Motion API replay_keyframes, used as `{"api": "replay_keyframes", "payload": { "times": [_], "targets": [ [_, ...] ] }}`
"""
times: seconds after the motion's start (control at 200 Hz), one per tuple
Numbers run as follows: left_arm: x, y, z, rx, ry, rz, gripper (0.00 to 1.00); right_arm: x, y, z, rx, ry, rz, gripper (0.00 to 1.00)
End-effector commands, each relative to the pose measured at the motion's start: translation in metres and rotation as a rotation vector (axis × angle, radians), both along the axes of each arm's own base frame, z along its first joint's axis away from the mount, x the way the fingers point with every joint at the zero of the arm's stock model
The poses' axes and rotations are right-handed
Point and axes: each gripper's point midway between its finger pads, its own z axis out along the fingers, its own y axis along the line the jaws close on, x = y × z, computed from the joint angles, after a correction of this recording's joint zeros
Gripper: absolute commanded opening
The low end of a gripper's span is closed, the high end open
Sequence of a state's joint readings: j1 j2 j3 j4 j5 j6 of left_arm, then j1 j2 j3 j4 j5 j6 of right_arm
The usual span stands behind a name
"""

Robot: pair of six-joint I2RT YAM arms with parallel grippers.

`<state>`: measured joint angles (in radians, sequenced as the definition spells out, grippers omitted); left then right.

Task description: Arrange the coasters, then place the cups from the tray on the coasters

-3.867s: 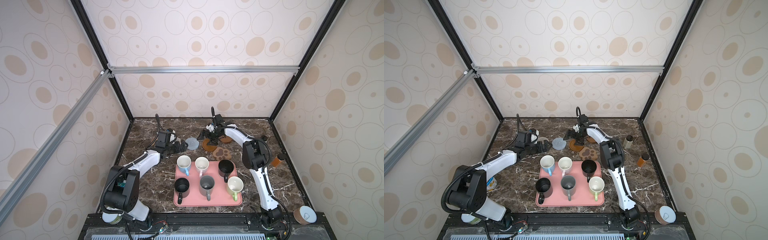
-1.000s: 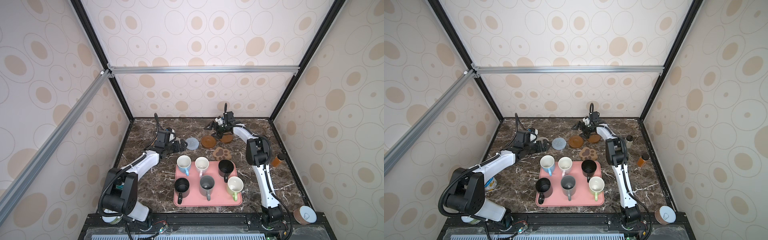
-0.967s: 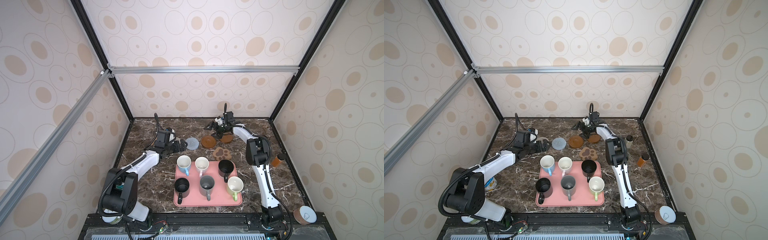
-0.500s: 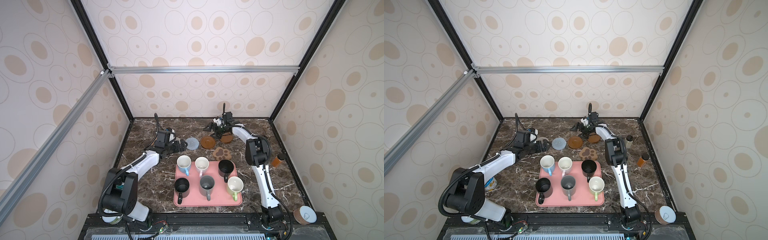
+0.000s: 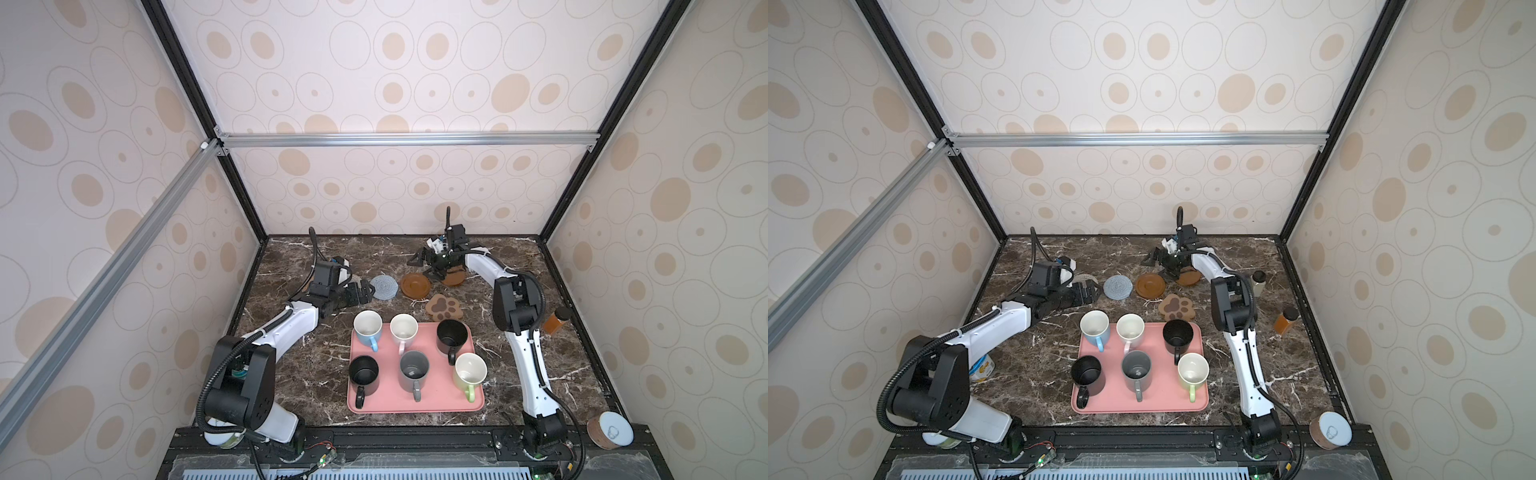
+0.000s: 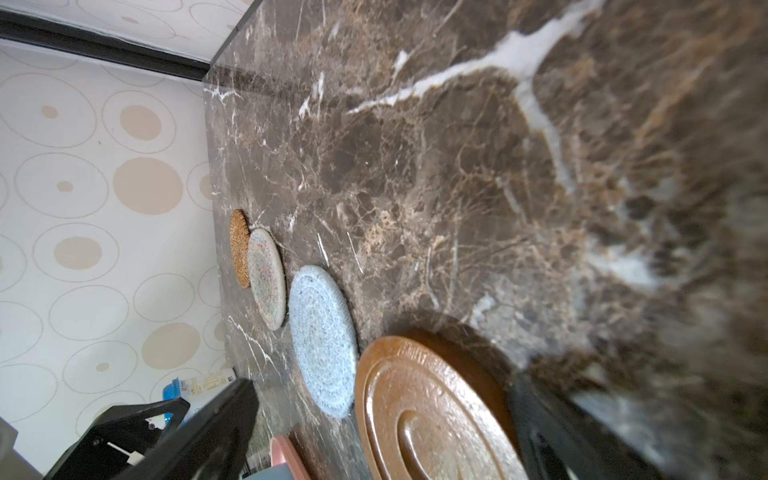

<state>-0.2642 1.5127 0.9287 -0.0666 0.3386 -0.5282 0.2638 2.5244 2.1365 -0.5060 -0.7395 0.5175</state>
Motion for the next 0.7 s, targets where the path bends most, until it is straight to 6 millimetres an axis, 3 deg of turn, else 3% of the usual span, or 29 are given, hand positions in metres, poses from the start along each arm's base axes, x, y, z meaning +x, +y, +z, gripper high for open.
{"api": "replay_keyframes", "payload": {
  "times": [0.0,0.165,0.265,0.34,0.37,0.695],
  "targets": [
    [0.001,0.0,0.011,-0.009,-0.027,-0.002,1.0,-0.008,-0.004,0.012,-0.053,0.001,-0.022,0.99],
    [0.002,0.0,0.011,-0.009,-0.027,-0.003,1.0,0.014,0.005,0.039,0.038,-0.058,-0.08,0.99],
    [0.0,0.001,0.01,-0.009,-0.026,-0.004,1.0,0.026,0.011,0.044,0.106,-0.065,-0.113,0.99],
    [0.0,0.001,0.009,-0.008,-0.025,-0.004,1.0,0.033,0.015,0.042,0.14,-0.054,-0.132,0.99],
    [-0.001,0.001,0.009,-0.008,-0.025,-0.005,1.0,0.027,0.033,0.041,0.15,-0.047,-0.109,0.99],
    [-0.004,0.002,0.008,-0.011,-0.025,-0.001,1.0,0.031,0.068,0.022,0.175,0.004,-0.116,0.99]
  ]
}}
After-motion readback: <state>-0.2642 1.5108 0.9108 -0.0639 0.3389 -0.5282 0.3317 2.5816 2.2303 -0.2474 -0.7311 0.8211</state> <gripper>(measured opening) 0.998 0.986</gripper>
